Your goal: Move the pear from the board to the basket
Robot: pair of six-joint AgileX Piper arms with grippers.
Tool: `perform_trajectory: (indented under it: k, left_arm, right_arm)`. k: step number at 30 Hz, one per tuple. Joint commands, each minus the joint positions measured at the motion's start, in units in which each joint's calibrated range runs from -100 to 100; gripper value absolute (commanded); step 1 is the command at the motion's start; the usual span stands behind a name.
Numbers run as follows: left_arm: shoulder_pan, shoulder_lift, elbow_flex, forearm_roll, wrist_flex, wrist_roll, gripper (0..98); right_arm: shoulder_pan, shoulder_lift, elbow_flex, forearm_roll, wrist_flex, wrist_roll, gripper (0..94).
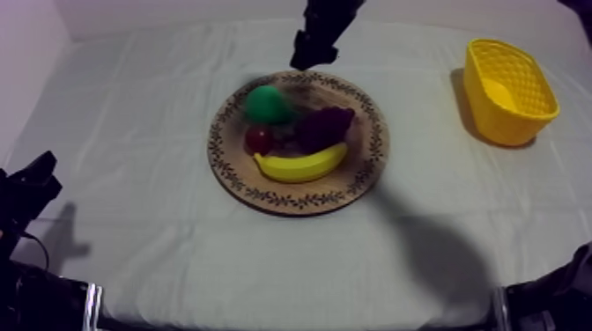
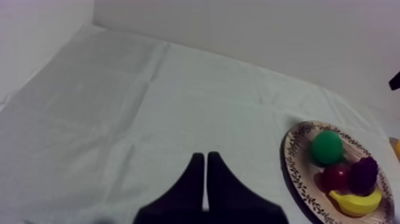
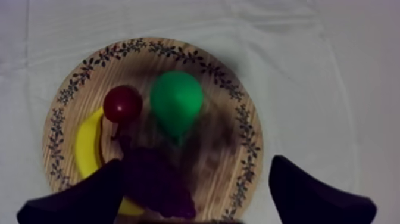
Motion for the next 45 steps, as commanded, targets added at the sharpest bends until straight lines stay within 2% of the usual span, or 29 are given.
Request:
perform_trajectory:
  k: [1,28,41,45]
  left_arm:
    - [-0.01,0.0,0.05,0.02,-0.01,0.02,0.1]
    - [-0.01,0.0,0.05,0.02,-0.01,0.02,0.1]
    - [-0.01,0.0,0.05,0.02,-0.01,0.02,0.1]
    - [-0.01,0.0,0.05,0.02,-0.01,0.02,0.1]
  right_arm:
    - [-0.23,4.05,-2.21,0.34,-0.11,-0.27,80.5]
    - [-2.31,26.08,-18.12,2.79,0.69,-2.79,78.8]
    - [-3.0,32.21,-25.16,3.77,3.49,-3.98,64.9]
    - [-3.01,33.68,-26.89,3.87,3.8,-4.22,57.4]
